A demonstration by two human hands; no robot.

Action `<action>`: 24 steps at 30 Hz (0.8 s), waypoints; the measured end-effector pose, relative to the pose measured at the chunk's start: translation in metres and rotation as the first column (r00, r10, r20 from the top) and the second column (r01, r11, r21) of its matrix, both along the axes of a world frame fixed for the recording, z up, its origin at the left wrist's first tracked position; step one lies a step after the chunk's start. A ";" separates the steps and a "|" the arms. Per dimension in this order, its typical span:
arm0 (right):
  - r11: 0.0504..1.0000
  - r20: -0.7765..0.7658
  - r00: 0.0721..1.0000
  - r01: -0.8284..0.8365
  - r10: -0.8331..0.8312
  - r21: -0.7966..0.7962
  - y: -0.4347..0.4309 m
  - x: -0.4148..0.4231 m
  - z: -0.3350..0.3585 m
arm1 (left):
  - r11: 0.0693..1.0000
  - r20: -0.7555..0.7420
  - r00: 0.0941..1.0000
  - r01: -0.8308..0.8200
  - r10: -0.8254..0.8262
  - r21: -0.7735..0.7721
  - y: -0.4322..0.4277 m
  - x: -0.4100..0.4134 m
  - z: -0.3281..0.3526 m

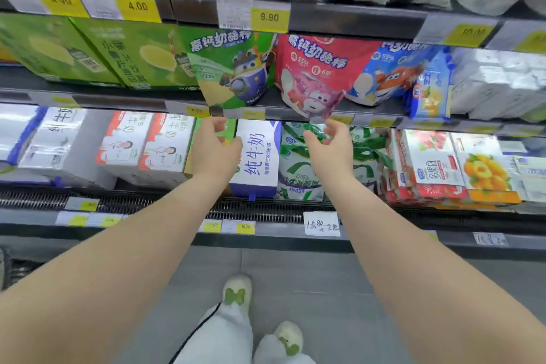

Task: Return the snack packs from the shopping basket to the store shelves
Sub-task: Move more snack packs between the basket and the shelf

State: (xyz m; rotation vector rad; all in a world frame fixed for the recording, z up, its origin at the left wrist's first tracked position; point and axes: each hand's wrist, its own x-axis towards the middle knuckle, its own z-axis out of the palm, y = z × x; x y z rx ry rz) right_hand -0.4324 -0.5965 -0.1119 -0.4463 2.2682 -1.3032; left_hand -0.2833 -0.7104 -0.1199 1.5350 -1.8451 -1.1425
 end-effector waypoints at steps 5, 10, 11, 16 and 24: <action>0.992 -0.122 0.992 0.000 -0.015 -0.128 -0.004 -0.007 -0.027 | 0.981 -0.059 0.993 0.090 -0.101 -0.171 0.003 -0.018 -0.025; 0.945 -0.499 0.863 -0.093 -0.080 -0.313 -0.028 -0.006 -0.074 | 0.916 -0.164 0.972 0.091 -0.167 -0.391 -0.012 -0.033 -0.075; 0.935 -0.572 0.810 -0.097 -0.125 -0.342 -0.035 -0.007 -0.082 | 0.896 -0.183 0.968 0.076 -0.172 -0.438 -0.015 -0.037 -0.084; 0.934 -0.782 0.570 -0.067 -0.252 -0.350 -0.071 -0.028 -0.107 | 0.755 -0.293 0.930 -0.026 -0.223 -0.655 -0.027 -0.049 -0.123; 0.996 -0.834 0.545 0.027 -0.087 -0.086 -0.101 -0.082 -0.093 | 0.650 -0.235 0.954 -0.060 -0.185 -0.757 -0.023 -0.043 -0.132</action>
